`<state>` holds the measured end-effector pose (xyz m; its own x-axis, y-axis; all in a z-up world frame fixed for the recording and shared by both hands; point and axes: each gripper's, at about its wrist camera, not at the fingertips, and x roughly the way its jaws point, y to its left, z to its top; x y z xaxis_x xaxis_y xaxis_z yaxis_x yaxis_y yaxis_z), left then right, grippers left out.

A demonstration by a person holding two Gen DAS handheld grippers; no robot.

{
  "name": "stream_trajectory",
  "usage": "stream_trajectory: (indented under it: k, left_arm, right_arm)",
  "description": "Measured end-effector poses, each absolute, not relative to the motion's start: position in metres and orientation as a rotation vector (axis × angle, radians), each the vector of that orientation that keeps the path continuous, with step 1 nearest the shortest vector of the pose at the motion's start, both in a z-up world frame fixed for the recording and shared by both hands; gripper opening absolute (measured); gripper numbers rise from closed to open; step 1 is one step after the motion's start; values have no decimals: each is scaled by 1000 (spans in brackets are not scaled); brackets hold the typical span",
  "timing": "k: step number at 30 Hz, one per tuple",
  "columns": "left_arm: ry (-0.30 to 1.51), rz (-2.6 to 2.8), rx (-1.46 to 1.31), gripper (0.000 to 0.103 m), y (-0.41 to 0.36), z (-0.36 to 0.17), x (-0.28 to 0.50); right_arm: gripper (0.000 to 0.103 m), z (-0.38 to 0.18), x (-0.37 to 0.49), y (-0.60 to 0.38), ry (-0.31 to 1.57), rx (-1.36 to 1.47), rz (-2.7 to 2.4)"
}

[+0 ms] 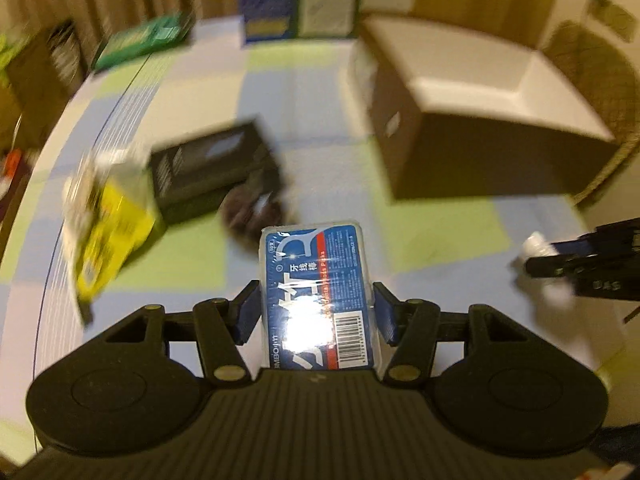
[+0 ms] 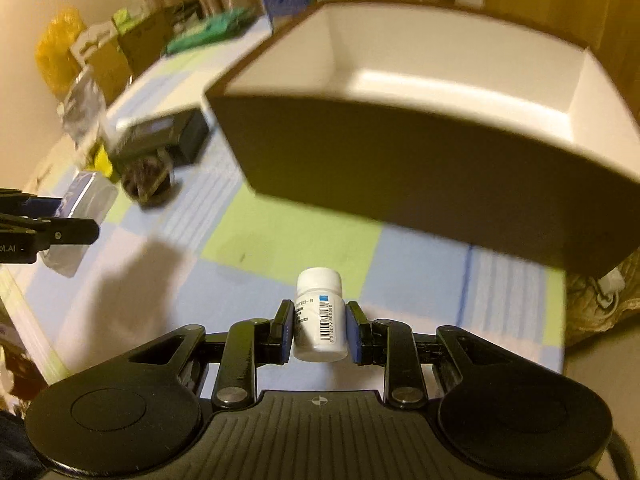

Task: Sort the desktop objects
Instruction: 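Carry the pill bottle and toothpick box with both tools into the cardboard box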

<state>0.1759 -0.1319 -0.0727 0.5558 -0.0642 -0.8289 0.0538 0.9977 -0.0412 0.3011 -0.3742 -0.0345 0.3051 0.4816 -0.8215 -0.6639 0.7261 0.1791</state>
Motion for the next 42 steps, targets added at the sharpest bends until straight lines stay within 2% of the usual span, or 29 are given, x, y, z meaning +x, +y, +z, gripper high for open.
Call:
stream_trajectory:
  k: [8,13,18,26,31,42]
  left_arm:
    - [813,-211,17,53,-182,-16,217]
    - [751,-252,32,53,-210,4,255]
    - [776,-267,12,53,-234,6,298]
    - [901,-253,48,53,-265,-25,359]
    - [1030,-241,71,53,-274,-62,388]
    - [1197,-212,87,54,-277,-106,407]
  right_arm:
    - [24,33,347,-408,825,-125,746]
    - [24,54,380,-418,755,-133,716]
    - [24,55,411,-415,766,-155,724]
    - [24,26,458,-397,874,-198,745]
    - [24,4,474,-390,947,-244,747]
    - [24,-24,489,-383,1066,-298,788]
